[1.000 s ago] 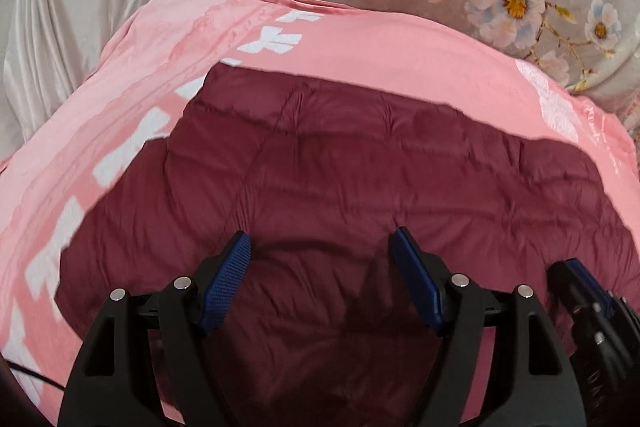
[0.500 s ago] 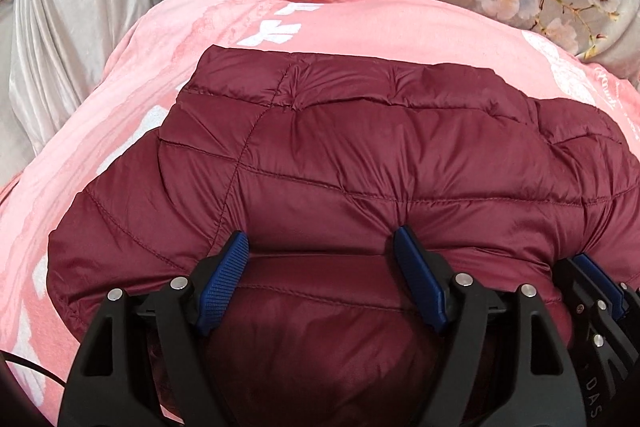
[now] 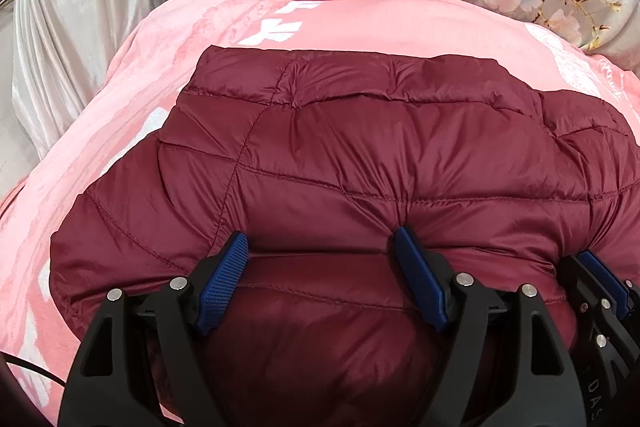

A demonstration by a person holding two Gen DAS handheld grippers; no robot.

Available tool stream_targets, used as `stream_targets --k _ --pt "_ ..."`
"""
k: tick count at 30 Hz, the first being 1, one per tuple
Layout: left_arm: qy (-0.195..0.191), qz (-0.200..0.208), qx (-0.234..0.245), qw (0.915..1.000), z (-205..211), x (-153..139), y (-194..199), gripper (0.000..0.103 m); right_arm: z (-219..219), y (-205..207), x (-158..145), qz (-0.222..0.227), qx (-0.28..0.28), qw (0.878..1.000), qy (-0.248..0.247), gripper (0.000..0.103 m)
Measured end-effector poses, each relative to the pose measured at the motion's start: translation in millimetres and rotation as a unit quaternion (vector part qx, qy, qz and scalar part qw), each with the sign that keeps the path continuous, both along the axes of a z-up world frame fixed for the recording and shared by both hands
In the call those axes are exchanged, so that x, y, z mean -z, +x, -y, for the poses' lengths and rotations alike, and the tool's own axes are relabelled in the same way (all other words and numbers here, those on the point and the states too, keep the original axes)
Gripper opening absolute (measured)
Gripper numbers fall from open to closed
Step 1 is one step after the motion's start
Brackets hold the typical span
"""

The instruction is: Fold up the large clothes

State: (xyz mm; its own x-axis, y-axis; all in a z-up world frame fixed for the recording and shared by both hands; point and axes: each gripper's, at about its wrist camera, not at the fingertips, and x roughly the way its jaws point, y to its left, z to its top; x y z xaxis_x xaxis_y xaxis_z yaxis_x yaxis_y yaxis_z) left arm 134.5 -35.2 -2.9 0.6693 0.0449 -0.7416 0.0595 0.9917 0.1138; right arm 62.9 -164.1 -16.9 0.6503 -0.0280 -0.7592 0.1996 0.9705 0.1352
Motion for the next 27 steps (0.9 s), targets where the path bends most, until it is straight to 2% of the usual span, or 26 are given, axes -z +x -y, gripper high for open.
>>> stream_targets --k 3,7,10,12,14,17,18,19,21,24,27 --pt "-0.020 0.002 0.001 0.9998 -5.1 -2.2 -1.7 0.077 -0.1 0.0 -0.2 0.001 0.000 1.000 0.003 0.017" --pt "-0.098 0.001 -0.002 0.9952 -38.1 -17.4 -17.2 0.078 1.0 -12.3 -10.3 0.013 0.004 1.000 0.012 0.020" --pt "-0.165 0.006 -0.026 0.9860 -87.2 -36.4 -45.3 0.081 -8.2 -32.9 -25.0 0.031 -0.011 0.999 0.042 0.020" --pt "-0.184 0.011 -0.057 0.9812 -116.0 -44.2 -58.2 0.086 -21.8 -44.8 -35.4 0.044 -0.024 0.998 0.039 0.020" --pt "-0.211 0.011 -0.089 0.9733 -149.3 -47.3 -67.7 0.088 -37.3 -54.5 -42.5 0.054 -0.038 0.997 0.030 0.020" --pt "-0.250 -0.027 -0.135 0.9583 -188.1 -28.9 -63.1 0.089 -56.1 -55.7 -36.8 0.036 -0.059 0.997 0.027 0.021" --pt "-0.263 -0.043 -0.148 0.9525 -196.1 -20.5 -60.0 0.089 -59.6 -55.7 -33.4 0.033 -0.057 0.998 0.022 0.021" --pt "-0.289 -0.058 -0.155 0.9431 -205.3 -10.9 -55.7 0.089 -63.6 -56.0 -29.1 0.030 -0.054 0.998 0.010 0.021" --pt "-0.299 -0.045 -0.155 0.9404 -209.8 -13.0 -56.3 0.090 -65.8 -57.2 -23.7 0.023 -0.054 0.998 0.002 0.021" --pt "-0.326 -0.058 -0.141 0.9329 -203.9 -11.3 -45.5 0.093 -68.4 -57.6 -17.5 0.016 -0.053 0.998 -0.006 0.021" --pt "-0.330 -0.062 -0.131 0.9328 -195.9 -10.8 -35.0 0.091 -64.9 -55.6 -14.9 0.012 -0.051 0.999 0.003 0.021"
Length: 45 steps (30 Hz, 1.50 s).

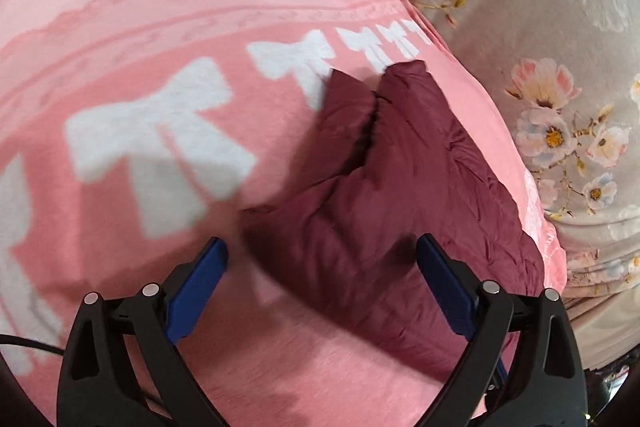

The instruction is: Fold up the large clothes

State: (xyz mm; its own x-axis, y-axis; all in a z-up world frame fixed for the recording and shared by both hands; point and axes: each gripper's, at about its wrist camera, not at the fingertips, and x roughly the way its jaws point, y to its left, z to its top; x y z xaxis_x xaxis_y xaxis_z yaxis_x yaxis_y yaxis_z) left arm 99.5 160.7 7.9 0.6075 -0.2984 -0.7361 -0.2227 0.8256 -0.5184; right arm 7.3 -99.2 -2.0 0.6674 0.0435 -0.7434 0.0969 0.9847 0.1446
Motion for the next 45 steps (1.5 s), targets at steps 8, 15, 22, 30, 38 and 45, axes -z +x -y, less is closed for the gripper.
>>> stream_targets --k 8,15,22,30,38,45 --pt "-0.036 0.026 0.076 0.9962 14.6 -30.3 -11.1 0.012 6.7 -11.0 -8.1 0.001 0.021 1.000 0.020 0.021" --pt "-0.042 0.099 0.123 0.9865 2.1 -95.3 -63.5 0.010 -19.1 -31.9 -18.2 -0.013 -0.013 0.999 0.026 0.024" --pt "-0.019 0.168 0.118 0.9785 -10.7 -156.0 -88.3 0.010 -93.7 -34.1 -20.3 -0.013 -0.128 0.989 0.069 0.024" --pt "0.019 0.193 0.200 0.9604 70.5 -182.6 -85.8 0.010 -35.3 -61.0 -42.4 0.022 -0.078 0.992 0.096 0.023" --pt "0.025 0.128 0.306 0.9430 190.4 -135.5 -84.2 0.010 63.4 -117.5 -62.4 0.048 0.041 0.998 0.015 0.023" --pt "0.081 0.051 0.340 0.9354 261.4 -58.9 -81.3 0.010 103.3 -138.1 -56.9 0.048 0.089 0.995 0.006 0.024"
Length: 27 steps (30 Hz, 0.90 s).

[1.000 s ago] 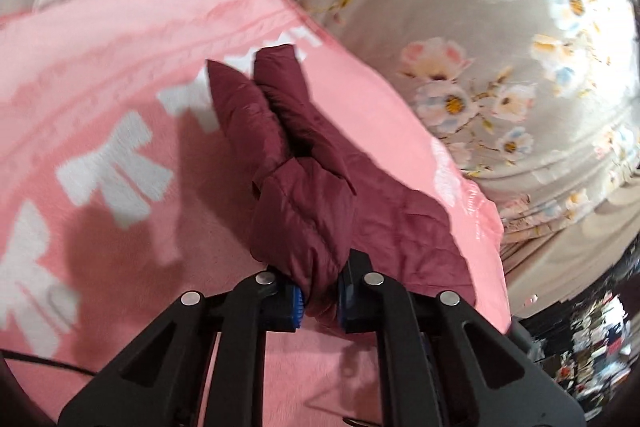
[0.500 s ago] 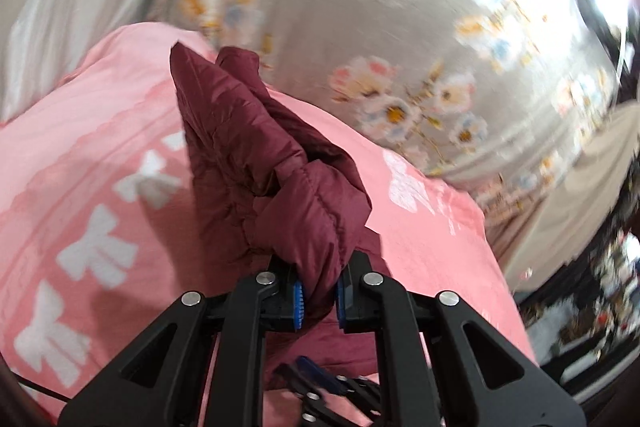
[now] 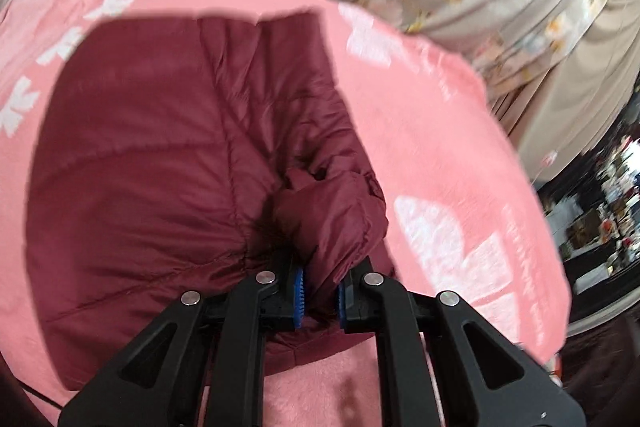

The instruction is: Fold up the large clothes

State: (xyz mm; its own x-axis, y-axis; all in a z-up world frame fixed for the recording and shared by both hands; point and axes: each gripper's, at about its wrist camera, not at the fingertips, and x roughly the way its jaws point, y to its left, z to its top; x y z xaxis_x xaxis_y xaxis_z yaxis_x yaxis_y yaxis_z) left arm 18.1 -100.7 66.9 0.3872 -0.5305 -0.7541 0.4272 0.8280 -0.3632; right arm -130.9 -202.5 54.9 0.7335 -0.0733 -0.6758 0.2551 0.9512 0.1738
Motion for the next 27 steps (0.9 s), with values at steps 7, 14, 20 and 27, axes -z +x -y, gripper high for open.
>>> stream_targets --k 7,14,20,27 --pt "-0.003 -0.045 0.008 0.9989 -3.0 4.0 3.5 0.017 10.2 -2.2 0.4 0.010 -0.005 1.000 0.021 0.027" --pt "-0.141 0.044 -0.014 0.9890 -81.7 -81.0 -20.6 0.085 0.5 4.3 -18.1 0.048 -0.035 0.998 0.017 0.050" --pt "-0.058 0.094 -0.149 0.9827 -130.3 -86.8 10.4 0.084 -8.2 40.3 -40.0 0.062 -0.071 0.995 0.042 0.062" --pt "-0.022 0.018 -0.206 0.9781 -152.6 -26.4 49.9 0.079 -13.7 102.2 -19.4 0.012 -0.080 0.994 0.076 0.056"
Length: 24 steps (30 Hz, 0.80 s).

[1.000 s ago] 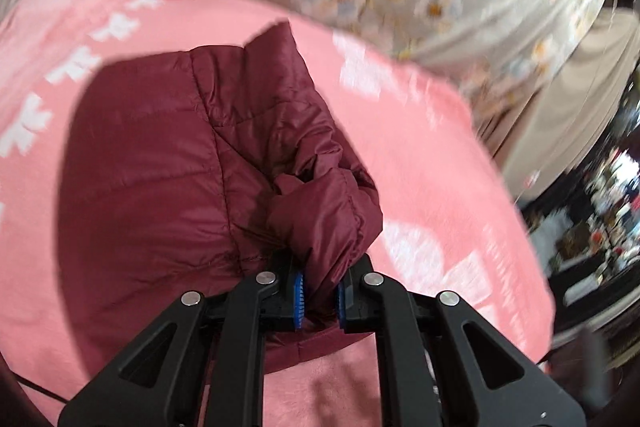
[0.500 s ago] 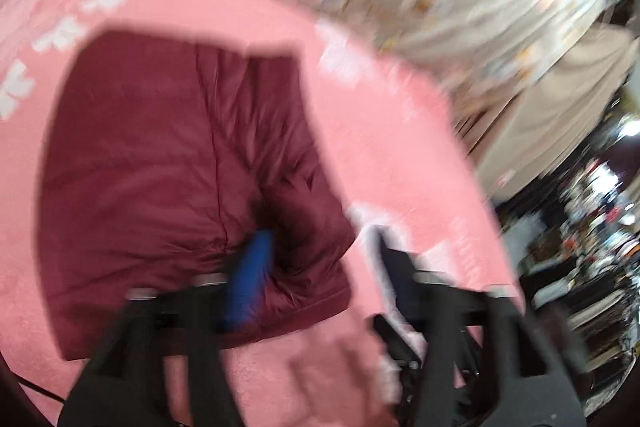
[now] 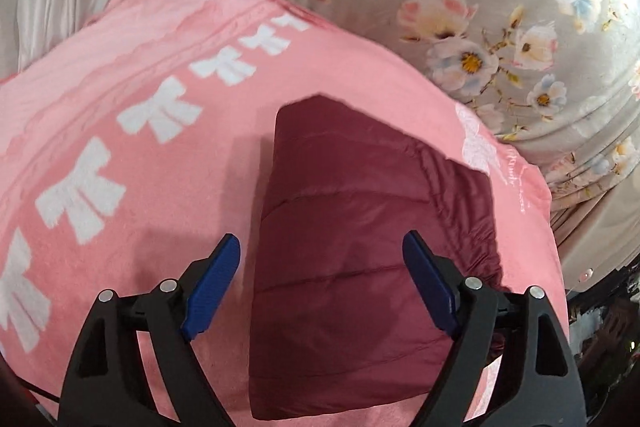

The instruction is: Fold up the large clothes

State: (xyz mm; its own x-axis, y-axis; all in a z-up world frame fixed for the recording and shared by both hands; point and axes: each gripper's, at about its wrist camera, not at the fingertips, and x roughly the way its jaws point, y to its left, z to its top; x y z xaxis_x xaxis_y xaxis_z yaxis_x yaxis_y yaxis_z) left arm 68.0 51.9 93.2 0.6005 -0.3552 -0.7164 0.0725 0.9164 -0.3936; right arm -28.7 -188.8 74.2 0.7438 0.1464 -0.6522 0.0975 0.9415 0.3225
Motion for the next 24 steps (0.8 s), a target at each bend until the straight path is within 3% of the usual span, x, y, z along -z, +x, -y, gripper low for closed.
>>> stream_targets --k 1,2,6,9,12,17,20,24 --pt "-0.003 -0.009 0.001 1.0000 -2.5 5.0 -2.3 0.076 0.7 3.3 4.5 -0.008 0.001 1.000 -0.002 0.025" --pt "-0.005 -0.012 0.003 0.9999 -0.1 7.8 -0.5 0.076 3.7 3.4 8.5 -0.013 0.007 1.000 0.000 0.018" --pt "0.017 0.008 0.013 0.9997 8.1 1.8 -6.6 0.076 25.8 -25.2 9.6 0.008 0.039 0.999 0.031 0.011" --pt "0.048 0.016 0.033 0.9981 31.6 2.7 -3.2 0.076 36.9 -38.4 26.0 -0.018 0.055 0.998 0.031 0.010" --pt "0.082 0.003 0.052 0.9952 58.6 24.8 -1.2 0.077 43.7 -44.1 51.6 -0.050 0.066 0.996 0.045 0.010" --pt "0.128 0.014 0.056 0.9900 78.1 44.3 -9.0 0.079 37.1 -45.2 68.0 -0.067 0.067 0.995 0.020 0.011" --pt "0.119 0.002 0.060 0.9911 72.7 37.1 -3.6 0.077 35.0 -47.4 57.7 -0.066 0.078 0.995 0.005 0.015" --pt "0.100 0.033 0.047 0.9934 59.8 1.4 13.0 0.075 43.6 -46.9 2.9 -0.001 0.104 0.995 -0.006 0.028"
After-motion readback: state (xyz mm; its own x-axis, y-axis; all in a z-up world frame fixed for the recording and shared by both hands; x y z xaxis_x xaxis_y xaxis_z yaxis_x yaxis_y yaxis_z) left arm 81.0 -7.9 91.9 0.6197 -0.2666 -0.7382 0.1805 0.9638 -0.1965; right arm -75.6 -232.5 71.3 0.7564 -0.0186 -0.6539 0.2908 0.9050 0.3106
